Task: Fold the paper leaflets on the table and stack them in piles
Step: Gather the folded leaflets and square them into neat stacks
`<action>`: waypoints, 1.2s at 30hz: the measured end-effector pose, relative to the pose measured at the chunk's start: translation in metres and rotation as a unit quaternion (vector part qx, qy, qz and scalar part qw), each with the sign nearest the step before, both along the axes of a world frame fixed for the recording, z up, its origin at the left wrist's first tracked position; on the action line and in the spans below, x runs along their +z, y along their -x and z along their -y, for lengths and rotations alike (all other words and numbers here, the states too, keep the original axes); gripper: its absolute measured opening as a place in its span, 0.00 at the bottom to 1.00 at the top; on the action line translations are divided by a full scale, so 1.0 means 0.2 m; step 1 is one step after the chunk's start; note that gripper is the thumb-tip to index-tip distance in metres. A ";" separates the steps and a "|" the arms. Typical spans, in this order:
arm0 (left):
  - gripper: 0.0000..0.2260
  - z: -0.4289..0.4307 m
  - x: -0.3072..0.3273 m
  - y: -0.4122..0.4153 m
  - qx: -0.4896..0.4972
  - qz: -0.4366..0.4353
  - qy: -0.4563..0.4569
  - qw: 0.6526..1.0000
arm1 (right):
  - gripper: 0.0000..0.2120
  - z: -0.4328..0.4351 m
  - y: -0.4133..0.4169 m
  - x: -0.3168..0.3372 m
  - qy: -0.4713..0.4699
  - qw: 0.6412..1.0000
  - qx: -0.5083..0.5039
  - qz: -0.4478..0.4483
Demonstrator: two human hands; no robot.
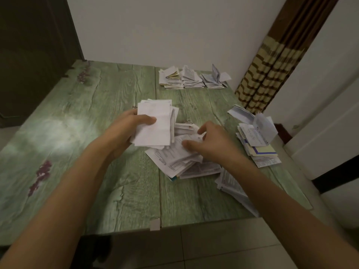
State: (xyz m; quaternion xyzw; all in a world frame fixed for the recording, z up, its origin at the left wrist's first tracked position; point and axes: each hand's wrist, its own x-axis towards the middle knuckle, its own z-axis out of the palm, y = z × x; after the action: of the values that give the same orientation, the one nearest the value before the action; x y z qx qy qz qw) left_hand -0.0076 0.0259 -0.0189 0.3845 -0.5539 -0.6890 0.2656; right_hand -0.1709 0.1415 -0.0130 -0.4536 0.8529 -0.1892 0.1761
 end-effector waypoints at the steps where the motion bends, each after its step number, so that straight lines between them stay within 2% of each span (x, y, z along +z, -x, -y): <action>1: 0.06 0.01 0.01 -0.01 -0.002 0.004 0.002 1.000 | 0.28 0.00 -0.02 0.00 -0.007 1.000 0.002 0.004; 4: 0.05 0.00 0.02 -0.03 -0.058 0.047 0.016 0.997 | 0.25 0.00 -0.06 0.02 -0.073 0.997 0.034 -0.011; 7: 0.05 -0.03 0.02 0.00 -0.119 0.101 0.046 0.987 | 0.14 0.01 -0.08 0.03 -0.079 0.995 0.039 0.036; 10: 0.15 -0.07 0.01 0.01 -0.156 0.144 0.080 0.974 | 0.12 0.02 -0.07 -0.02 -0.045 0.997 0.038 0.043; 12: 0.16 -0.08 0.01 0.02 -0.169 0.167 0.104 0.966 | 0.18 0.03 -0.07 -0.04 -0.033 0.999 0.020 0.026; 14: 0.12 -0.08 -0.01 0.02 -0.172 0.182 0.152 0.956 | 0.30 0.03 -0.07 -0.04 -0.046 0.998 -0.010 0.036; 16: 0.12 -0.10 0.00 0.03 -0.178 0.187 0.200 0.945 | 0.34 0.03 -0.07 -0.04 -0.052 0.997 -0.018 0.061; 17: 0.12 -0.10 0.00 0.04 -0.184 0.189 0.215 0.940 | 0.30 0.03 -0.07 -0.04 -0.054 0.996 -0.009 0.066; 20: 0.12 -0.12 0.00 0.04 -0.198 0.194 0.236 0.931 | 0.10 0.02 -0.06 -0.04 -0.049 0.997 0.019 0.059; 21: 0.12 -0.12 0.00 0.04 -0.201 0.196 0.239 0.930 | 0.08 0.01 -0.06 -0.04 -0.043 0.997 0.024 0.058; 23: 0.13 -0.12 -0.01 0.03 -0.201 0.199 0.243 0.928 | 0.07 0.01 -0.05 -0.04 -0.018 0.997 0.034 0.065; 25: 0.13 -0.12 -0.01 0.03 -0.192 0.202 0.255 0.926 | 0.02 0.01 -0.04 -0.05 0.030 0.996 0.043 0.078; 29: 0.15 -0.11 0.00 0.01 -0.156 0.193 0.256 0.934 | 0.04 -0.02 -0.06 -0.06 0.145 0.982 0.052 0.109; 33: 0.19 -0.08 0.00 -0.06 -0.152 0.177 0.195 0.953 | 0.09 -0.02 -0.04 0.06 0.173 0.961 0.082 0.201; 36: 0.14 -0.06 -0.01 -0.12 -0.154 0.133 0.124 0.971 | 0.04 0.11 0.03 0.10 0.257 0.954 0.016 0.154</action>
State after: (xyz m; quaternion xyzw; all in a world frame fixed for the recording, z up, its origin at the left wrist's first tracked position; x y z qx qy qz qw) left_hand 0.0159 0.0370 -0.0213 0.3468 -0.7179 -0.5904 0.1255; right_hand -0.1768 0.1202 0.0073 -0.4629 0.7304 -0.4667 0.1857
